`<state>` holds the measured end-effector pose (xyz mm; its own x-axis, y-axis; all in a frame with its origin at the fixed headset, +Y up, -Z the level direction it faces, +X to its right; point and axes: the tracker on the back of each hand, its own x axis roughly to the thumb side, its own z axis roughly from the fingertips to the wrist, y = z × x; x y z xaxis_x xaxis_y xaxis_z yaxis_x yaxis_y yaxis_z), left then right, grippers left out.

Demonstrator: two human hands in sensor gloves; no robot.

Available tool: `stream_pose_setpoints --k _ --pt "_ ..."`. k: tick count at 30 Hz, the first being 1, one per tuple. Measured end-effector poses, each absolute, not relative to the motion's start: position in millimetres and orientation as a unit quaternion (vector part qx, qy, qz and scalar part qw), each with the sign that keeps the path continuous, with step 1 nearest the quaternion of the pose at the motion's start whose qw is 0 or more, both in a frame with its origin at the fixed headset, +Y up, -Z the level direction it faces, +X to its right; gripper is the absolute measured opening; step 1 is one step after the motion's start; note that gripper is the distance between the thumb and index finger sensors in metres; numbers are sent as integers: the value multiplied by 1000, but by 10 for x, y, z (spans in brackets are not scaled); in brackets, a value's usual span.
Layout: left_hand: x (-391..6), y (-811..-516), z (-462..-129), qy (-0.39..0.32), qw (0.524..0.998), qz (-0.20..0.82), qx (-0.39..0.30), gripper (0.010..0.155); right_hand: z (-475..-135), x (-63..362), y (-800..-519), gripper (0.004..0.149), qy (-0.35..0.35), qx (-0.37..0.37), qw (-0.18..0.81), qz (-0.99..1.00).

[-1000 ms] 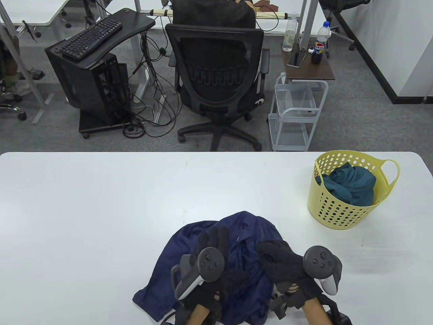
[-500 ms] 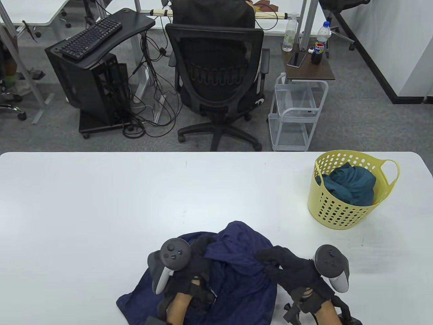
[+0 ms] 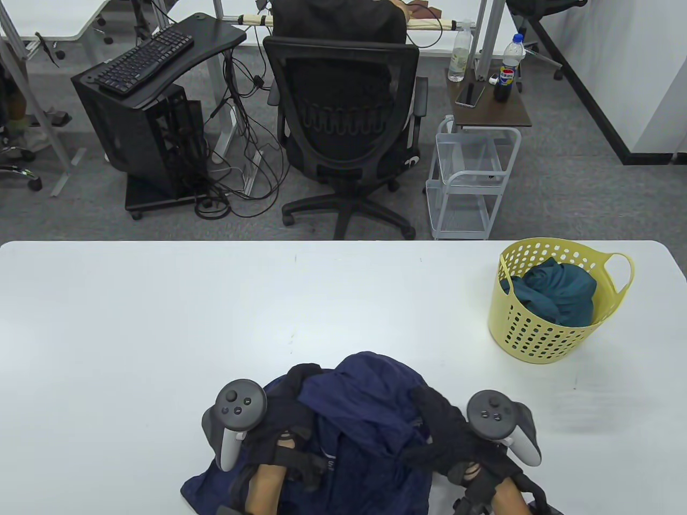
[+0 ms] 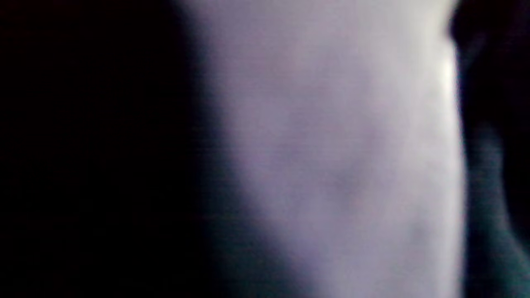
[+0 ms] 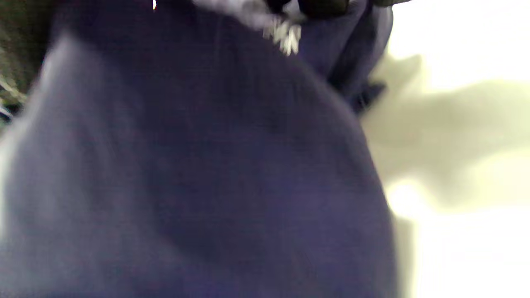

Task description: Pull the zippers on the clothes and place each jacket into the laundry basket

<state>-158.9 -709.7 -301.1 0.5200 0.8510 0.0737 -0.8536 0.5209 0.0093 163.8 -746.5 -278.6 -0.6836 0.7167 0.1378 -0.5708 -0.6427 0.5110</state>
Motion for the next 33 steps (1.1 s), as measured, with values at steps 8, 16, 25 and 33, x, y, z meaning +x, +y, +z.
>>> stream_pose_setpoints --k 8,16,25,33 --pt "-1541 -6692 -2800 -85 904 405 105 53 -2843 1235 -7551 62 117 91 144 978" --pt "-1387 -6160 -2347 -190 912 324 165 52 -3484 1305 -6826 33 -12 20 141 990" --pt "-490 -6230 -1992 -395 898 190 -22 72 -3328 1441 -5559 35 -340 139 267 891" --pt "-575 -6677 -2375 -346 860 286 -241 71 -3485 1934 -6573 60 -38 75 64 994"
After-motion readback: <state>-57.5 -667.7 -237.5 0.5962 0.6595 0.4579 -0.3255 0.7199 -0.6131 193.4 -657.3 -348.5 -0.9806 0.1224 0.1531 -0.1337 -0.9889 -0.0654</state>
